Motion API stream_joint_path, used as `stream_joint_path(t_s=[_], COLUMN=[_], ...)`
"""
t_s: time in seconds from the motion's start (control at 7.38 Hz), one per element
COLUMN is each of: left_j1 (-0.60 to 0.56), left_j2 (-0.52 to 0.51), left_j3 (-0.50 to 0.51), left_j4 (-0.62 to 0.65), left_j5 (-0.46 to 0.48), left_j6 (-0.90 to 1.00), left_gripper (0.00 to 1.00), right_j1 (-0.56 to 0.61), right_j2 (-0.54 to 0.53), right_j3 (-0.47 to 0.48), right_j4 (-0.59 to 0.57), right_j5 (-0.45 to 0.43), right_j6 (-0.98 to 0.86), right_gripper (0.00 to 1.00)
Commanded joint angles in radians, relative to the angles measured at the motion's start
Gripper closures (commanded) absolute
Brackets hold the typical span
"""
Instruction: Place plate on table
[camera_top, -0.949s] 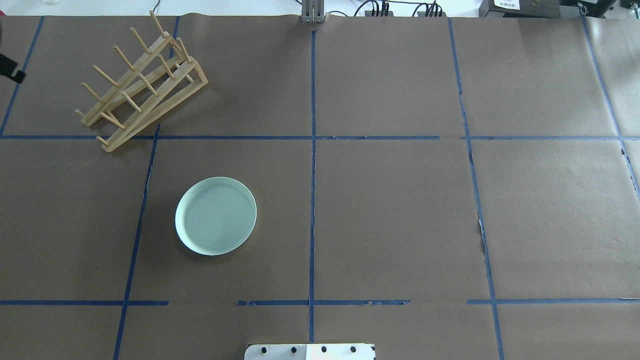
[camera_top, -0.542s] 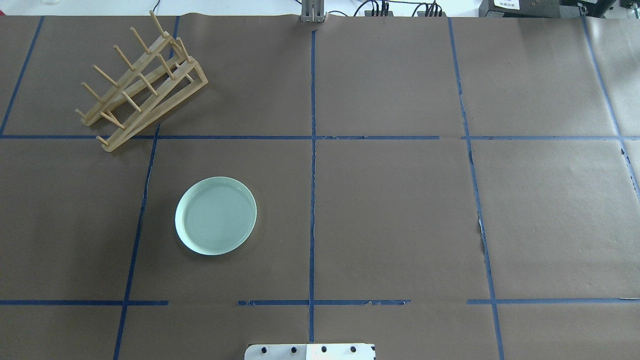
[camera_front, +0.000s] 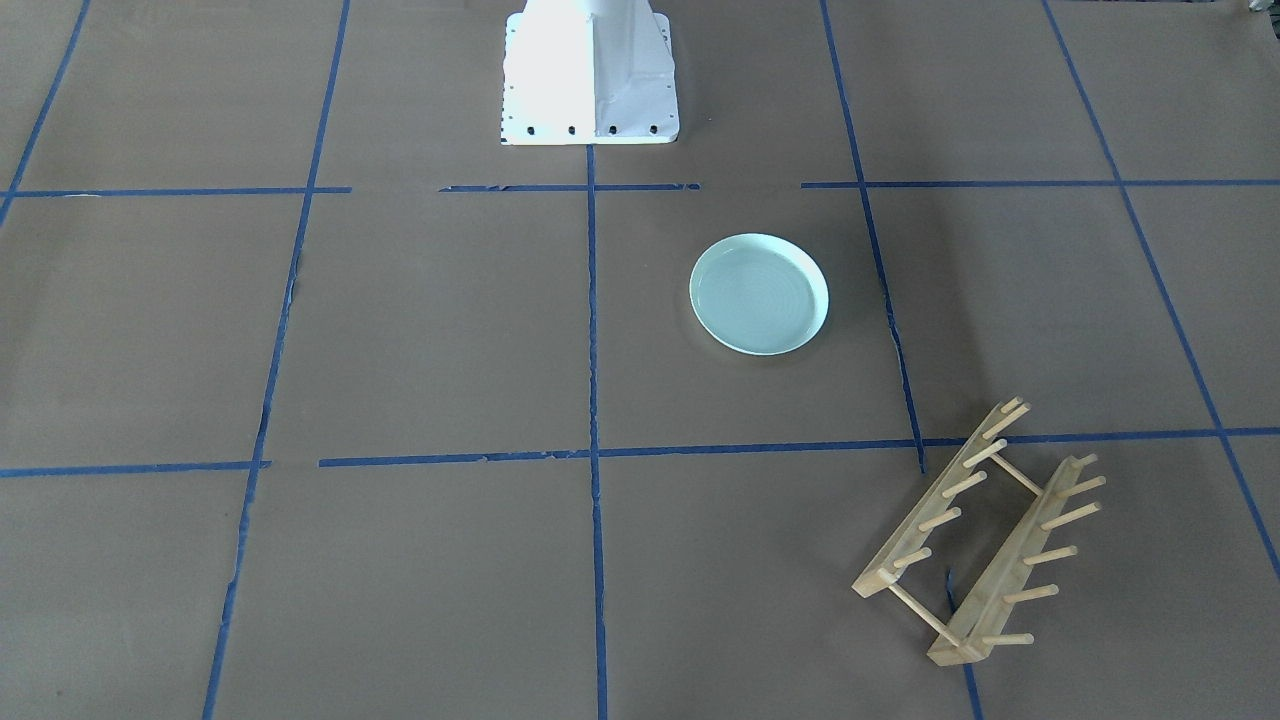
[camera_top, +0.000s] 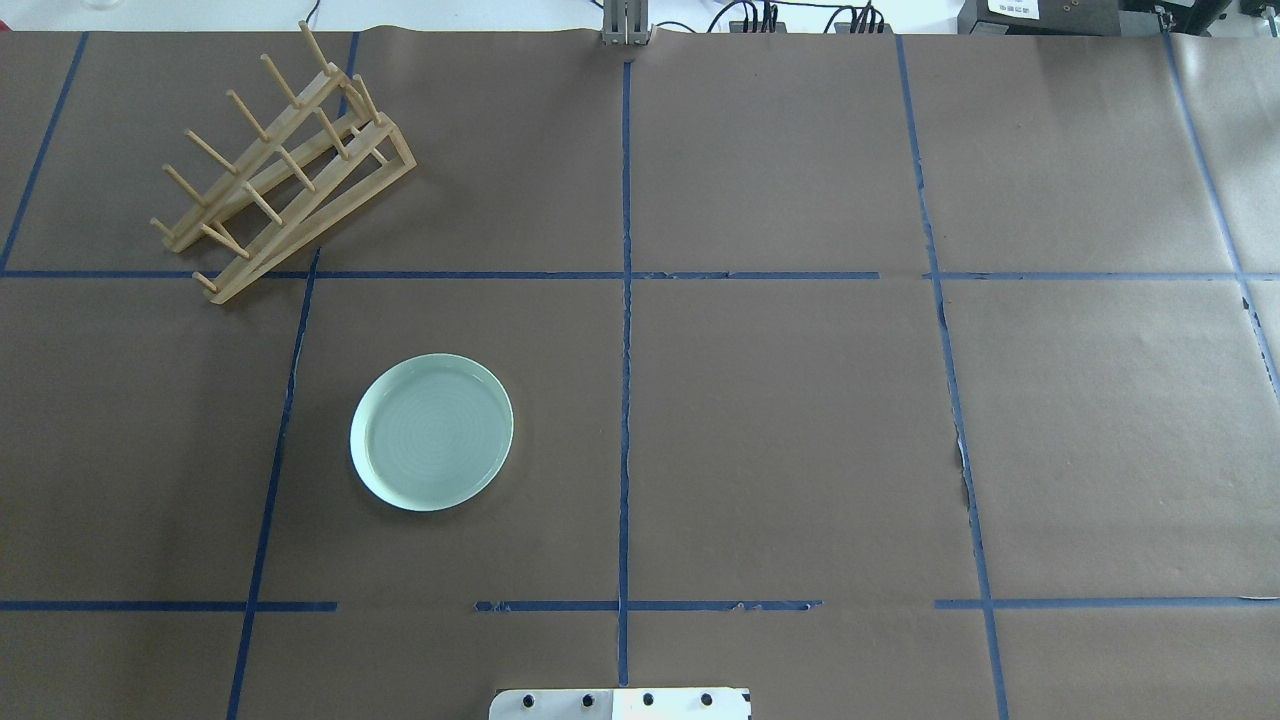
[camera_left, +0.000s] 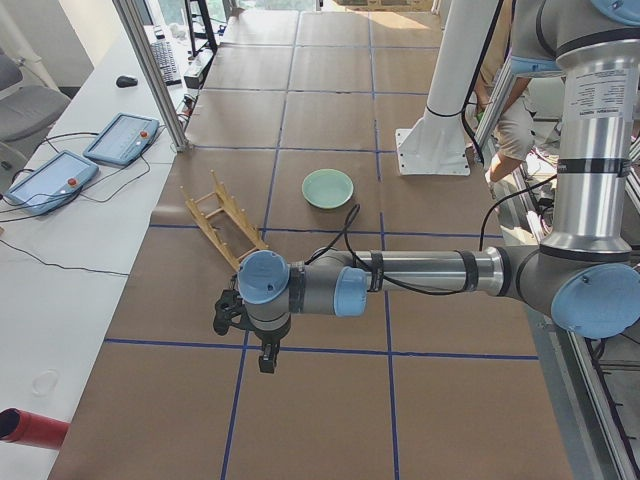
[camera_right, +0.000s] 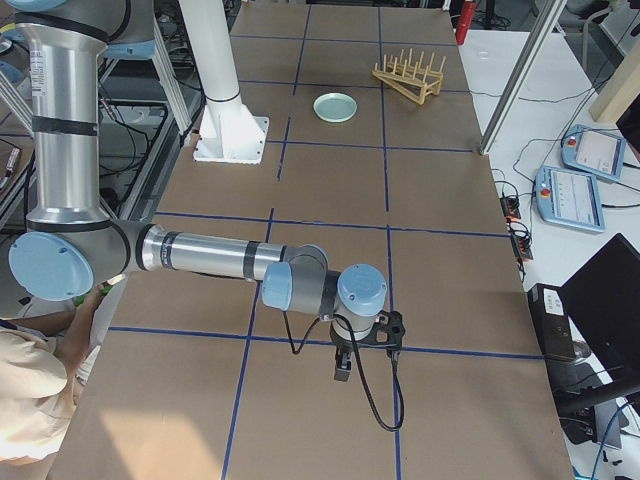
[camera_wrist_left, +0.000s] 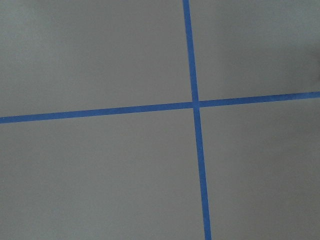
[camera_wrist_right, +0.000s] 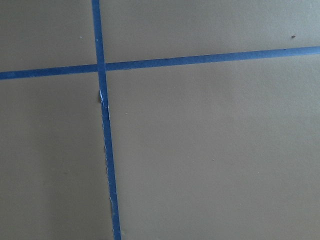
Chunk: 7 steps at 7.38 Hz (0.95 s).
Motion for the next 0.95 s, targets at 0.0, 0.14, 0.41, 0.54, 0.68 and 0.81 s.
stream_joint_path(t_s=[0.0, 0.14, 0.41, 0.54, 0.68, 0.81], left_j1=[0.000, 0.003, 0.001, 0.001, 0.001, 0.001], left_j2=[0.000, -0.006, 0.000, 0.000, 0.000, 0.000], left_j3=[-0.036, -0.039, -0.056, -0.055, -0.053, -0.052], left_j4=[-0.001, -0.003, -0.003, -0.003, -0.003, -0.003], left_j5=[0.003, 0.002, -0.004, -0.004, -0.001, -0.001], left_j6=[0.004, 0.004, 0.002, 0.002, 0.001, -0.001], left_gripper=[0.00, 0.00, 0.00, 0.00, 0.00, 0.00], right_j1=[0.000, 0.000, 0.000, 0.000, 0.000, 0.000], right_j2=[0.000, 0.000, 0.000, 0.000, 0.000, 0.000], right_j3=[0.000, 0.000, -0.001, 0.000, -0.001, -0.001], right_j4=[0.000, 0.000, 0.000, 0.000, 0.000, 0.000], right_j5=[0.000, 0.000, 0.000, 0.000, 0.000, 0.000], right_j6=[0.000, 0.000, 0.000, 0.000, 0.000, 0.000], right_gripper=[0.00, 0.00, 0.00, 0.00, 0.00, 0.00])
